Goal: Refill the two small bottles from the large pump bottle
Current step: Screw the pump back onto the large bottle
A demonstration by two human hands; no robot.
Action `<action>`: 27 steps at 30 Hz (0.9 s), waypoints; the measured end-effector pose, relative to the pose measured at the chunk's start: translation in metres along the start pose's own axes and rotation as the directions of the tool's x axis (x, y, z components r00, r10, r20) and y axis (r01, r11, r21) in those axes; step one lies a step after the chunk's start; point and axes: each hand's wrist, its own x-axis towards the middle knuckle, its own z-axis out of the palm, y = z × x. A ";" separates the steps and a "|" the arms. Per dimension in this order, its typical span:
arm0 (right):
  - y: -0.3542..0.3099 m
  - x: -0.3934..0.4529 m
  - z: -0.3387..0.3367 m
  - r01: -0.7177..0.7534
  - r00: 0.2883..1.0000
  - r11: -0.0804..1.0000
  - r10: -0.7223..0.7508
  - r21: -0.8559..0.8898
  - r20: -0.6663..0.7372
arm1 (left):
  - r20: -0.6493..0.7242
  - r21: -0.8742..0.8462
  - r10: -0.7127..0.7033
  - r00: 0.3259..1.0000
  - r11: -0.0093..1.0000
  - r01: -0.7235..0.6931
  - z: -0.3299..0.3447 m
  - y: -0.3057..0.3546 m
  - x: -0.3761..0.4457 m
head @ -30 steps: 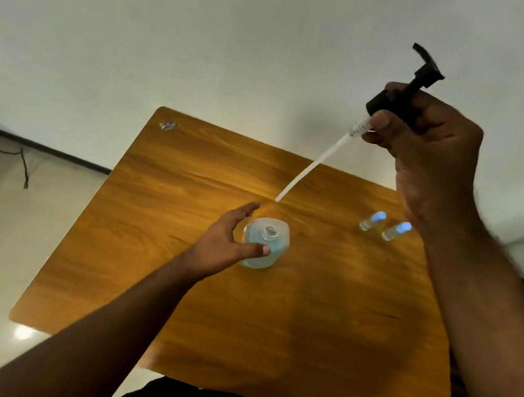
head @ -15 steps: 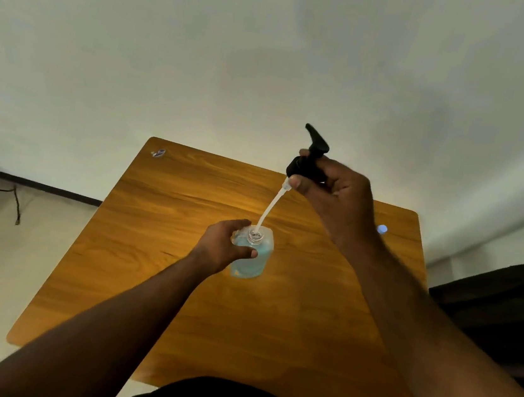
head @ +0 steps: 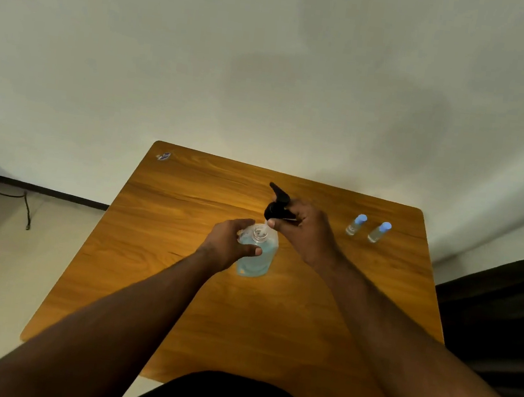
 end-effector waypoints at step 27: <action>0.051 -0.002 0.041 -0.051 0.997 0.994 0.057 -0.095 0.057 | -0.019 -0.150 -0.061 0.998 0.987 0.057 0.000 -0.003 -0.003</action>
